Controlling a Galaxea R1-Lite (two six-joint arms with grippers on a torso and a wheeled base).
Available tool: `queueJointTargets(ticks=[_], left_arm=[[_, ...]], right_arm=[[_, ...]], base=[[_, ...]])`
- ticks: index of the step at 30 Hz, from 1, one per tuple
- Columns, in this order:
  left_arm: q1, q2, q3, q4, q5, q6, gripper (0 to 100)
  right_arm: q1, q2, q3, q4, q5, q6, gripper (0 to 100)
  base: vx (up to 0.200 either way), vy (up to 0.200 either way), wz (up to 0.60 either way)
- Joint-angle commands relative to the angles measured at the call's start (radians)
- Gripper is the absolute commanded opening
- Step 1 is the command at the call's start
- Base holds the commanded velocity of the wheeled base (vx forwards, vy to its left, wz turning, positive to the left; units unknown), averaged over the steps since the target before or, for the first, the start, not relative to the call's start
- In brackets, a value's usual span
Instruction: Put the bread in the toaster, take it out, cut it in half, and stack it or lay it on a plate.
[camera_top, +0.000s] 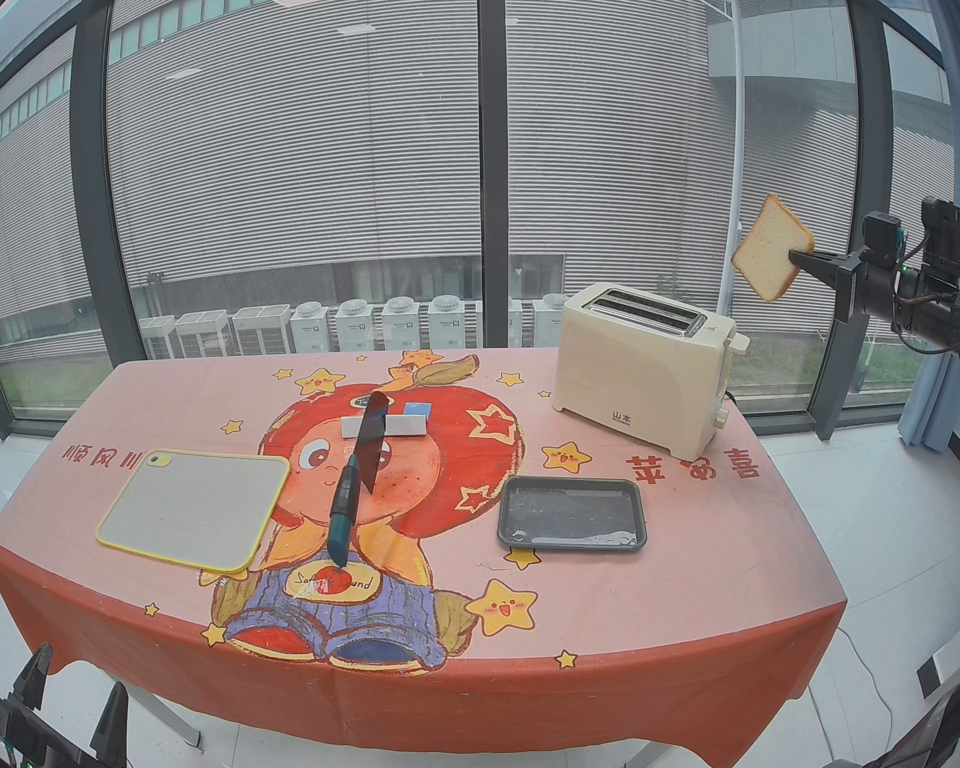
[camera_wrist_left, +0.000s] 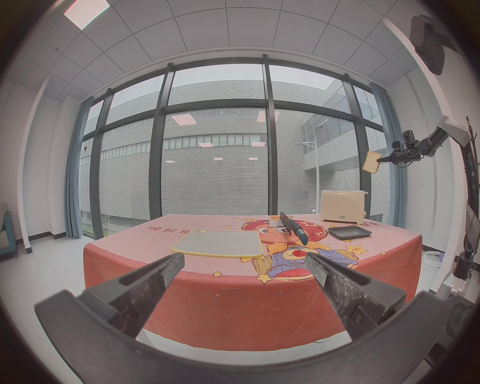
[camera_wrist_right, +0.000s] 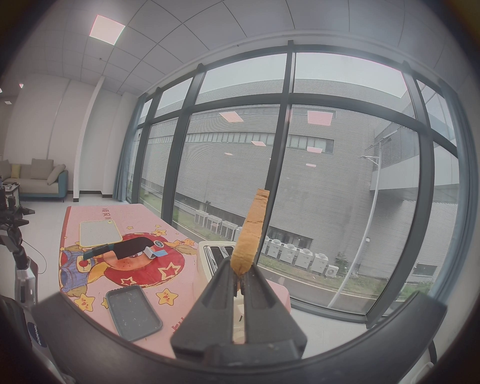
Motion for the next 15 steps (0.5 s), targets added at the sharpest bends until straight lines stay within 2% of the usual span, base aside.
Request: queueJointTargets(ticks=[1, 10, 15], left_arm=[[0.000, 0.001, 0.018, 0.000, -0.001, 0.001, 100], [0.000, 0.001, 0.018, 0.000, -0.001, 0.001, 100], [0.000, 0.001, 0.018, 0.000, -0.001, 0.001, 100]], right_arm=[[0.011, 0.017, -0.003, -0.001, 0.003, 0.000, 0], [0.035, 0.030, -0.004, -0.002, 0.006, -0.002, 0], [0.055, 0.037, 0.005, -0.002, 0.003, -0.003, 0]], base=[[0.200, 0.000, 0.00], [0.200, 0.000, 0.00], [0.000, 0.000, 0.00]])
